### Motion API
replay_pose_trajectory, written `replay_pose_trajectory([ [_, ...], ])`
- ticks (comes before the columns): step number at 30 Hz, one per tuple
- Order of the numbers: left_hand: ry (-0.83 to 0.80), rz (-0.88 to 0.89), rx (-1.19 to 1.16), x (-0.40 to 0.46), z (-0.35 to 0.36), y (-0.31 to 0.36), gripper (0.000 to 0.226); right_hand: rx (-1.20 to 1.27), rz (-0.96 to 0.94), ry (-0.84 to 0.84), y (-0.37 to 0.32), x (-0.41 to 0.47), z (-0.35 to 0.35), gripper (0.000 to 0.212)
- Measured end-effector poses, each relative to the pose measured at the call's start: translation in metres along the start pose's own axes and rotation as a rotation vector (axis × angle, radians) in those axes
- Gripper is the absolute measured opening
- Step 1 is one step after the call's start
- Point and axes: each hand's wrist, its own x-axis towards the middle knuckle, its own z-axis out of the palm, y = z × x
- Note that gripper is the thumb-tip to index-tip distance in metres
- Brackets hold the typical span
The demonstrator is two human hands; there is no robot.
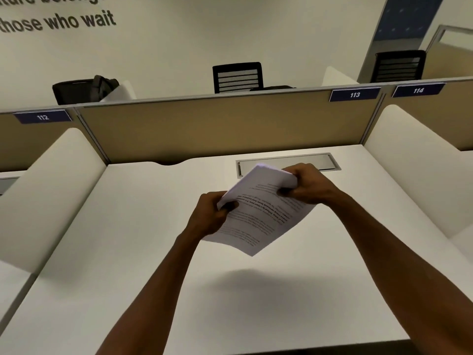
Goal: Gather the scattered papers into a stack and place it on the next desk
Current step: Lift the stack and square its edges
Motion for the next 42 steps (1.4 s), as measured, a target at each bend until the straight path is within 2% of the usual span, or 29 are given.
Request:
replay_pose_trajectory([
  [2,0.046,-0.022,-0.056,-0.006,-0.001,-0.007,0.009,0.068,-0.022,0.045,0.006,-0.005,-0.008,0.033],
  [4,0.098,-0.077,-0.176,-0.013,-0.004,-0.017,0.01,0.194,0.02,0.222,0.022,-0.018,-0.013,0.062],
  [6,0.125,-0.137,-0.35,-0.022,-0.006,-0.027,0.011,0.501,0.15,0.347,0.038,-0.033,0.0,0.093],
  [7,0.13,-0.163,-0.427,-0.026,-0.007,-0.032,0.011,0.669,0.216,0.309,0.046,-0.04,0.014,0.104],
  [9,0.129,-0.197,-0.533,-0.029,-0.005,-0.039,0.012,0.882,0.261,0.118,0.055,-0.053,0.049,0.112],
  [11,0.112,-0.211,-0.578,-0.03,0.0,-0.043,0.012,0.988,0.227,-0.023,0.055,-0.061,0.074,0.094],
  [13,0.097,-0.228,-0.594,-0.03,0.007,-0.046,0.012,1.02,0.169,-0.04,0.05,-0.062,0.086,0.068],
  [17,0.113,-0.268,-0.631,-0.031,0.022,-0.053,0.01,0.96,0.202,0.108,0.039,-0.052,0.104,0.03],
  [19,0.131,-0.269,-0.632,-0.032,0.027,-0.056,0.011,0.948,0.24,0.198,0.037,-0.048,0.111,0.021],
  [23,0.143,-0.262,-0.657,-0.033,0.035,-0.06,0.012,1.078,0.258,0.352,0.036,-0.045,0.124,0.025],
  [25,0.159,-0.291,-0.667,-0.035,0.041,-0.064,0.013,1.098,0.283,0.378,0.036,-0.045,0.133,0.025],
  [29,0.173,-0.321,-0.671,-0.037,0.05,-0.075,0.011,1.042,0.336,0.393,0.042,-0.047,0.145,0.022],
  [34,0.165,-0.313,-0.702,-0.037,0.059,-0.085,0.018,0.974,0.293,0.367,0.055,-0.049,0.15,0.022],
  [37,0.187,-0.352,-0.687,-0.039,0.07,-0.093,0.022,0.955,0.367,0.349,0.066,-0.057,0.167,0.026],
  [42,0.211,-0.353,-0.684,-0.036,0.072,-0.089,0.016,0.945,0.37,0.365,0.07,-0.057,0.172,0.026],
])
